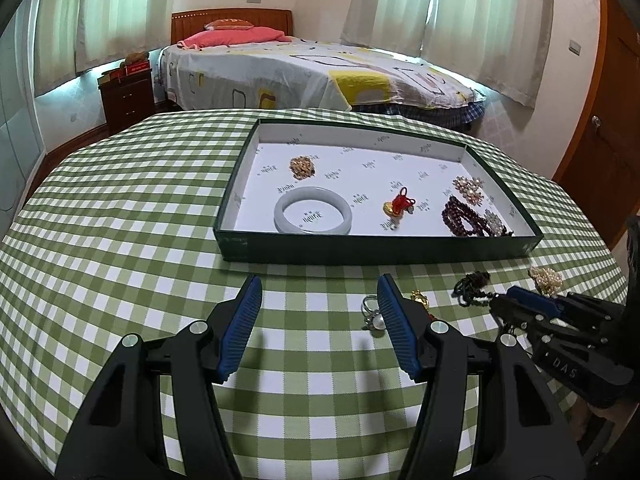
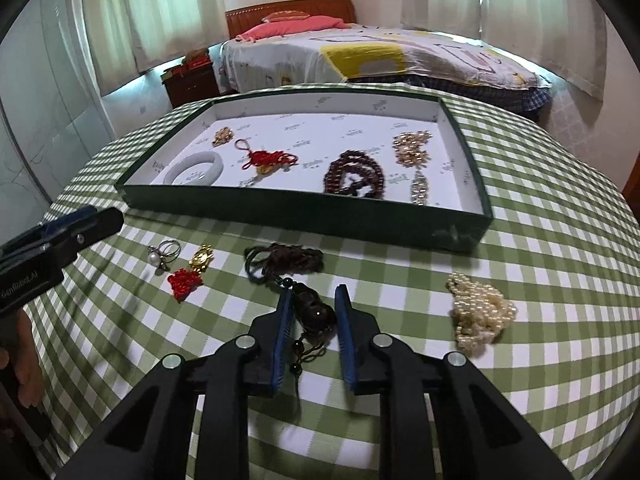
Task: Organize jewelry
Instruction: 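Grasp the black bead strand with the right tool while the left tool grasps the pearl ring, then lift the bead strand and pearl ring and carry both over the tray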
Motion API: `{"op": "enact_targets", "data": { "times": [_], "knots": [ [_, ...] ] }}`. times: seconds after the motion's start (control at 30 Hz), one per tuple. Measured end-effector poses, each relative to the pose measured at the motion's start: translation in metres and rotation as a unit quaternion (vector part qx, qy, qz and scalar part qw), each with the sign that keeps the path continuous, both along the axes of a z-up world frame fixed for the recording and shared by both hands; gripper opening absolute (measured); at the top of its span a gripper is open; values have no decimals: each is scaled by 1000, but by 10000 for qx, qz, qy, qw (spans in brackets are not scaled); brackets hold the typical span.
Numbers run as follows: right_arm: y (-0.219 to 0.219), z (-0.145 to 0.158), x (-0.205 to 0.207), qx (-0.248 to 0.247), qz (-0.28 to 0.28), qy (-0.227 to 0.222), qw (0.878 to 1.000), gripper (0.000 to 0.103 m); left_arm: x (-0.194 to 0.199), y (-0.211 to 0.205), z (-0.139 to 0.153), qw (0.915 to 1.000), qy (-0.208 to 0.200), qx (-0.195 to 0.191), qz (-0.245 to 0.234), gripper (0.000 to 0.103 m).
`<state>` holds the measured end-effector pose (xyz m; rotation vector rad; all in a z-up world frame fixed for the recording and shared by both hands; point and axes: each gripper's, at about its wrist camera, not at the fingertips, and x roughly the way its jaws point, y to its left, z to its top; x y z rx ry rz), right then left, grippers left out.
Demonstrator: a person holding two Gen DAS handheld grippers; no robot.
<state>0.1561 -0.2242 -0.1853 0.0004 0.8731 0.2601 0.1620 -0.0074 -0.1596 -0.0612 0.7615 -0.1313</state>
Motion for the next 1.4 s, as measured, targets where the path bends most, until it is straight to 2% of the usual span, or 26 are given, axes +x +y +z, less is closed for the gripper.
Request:
{"op": "enact_targets", "data": {
  "times": [0.33,0.37,0.8,0.97,1.4],
  "knots": [
    [-20,2,-2,34,-251,-35,9997,22,6,-21,-12,9996,152,39,-247,55],
    [-21,1,-1,52,-260,-24,9996,22,6,-23,-14,9994,174,53,-280,50],
    [-23,-3,0,140,-268,16,9995,22,14,-34,-29,9967,568,7,-582,22],
    [-23,-3,0,144,-269,14,9995,22,13,-35,-28,9964,569,26,-620,21],
    [-25,5,-3,601,-275,10,9978,22,7,-29,-19,9976,398,-3,-563,21]
  ]
}}
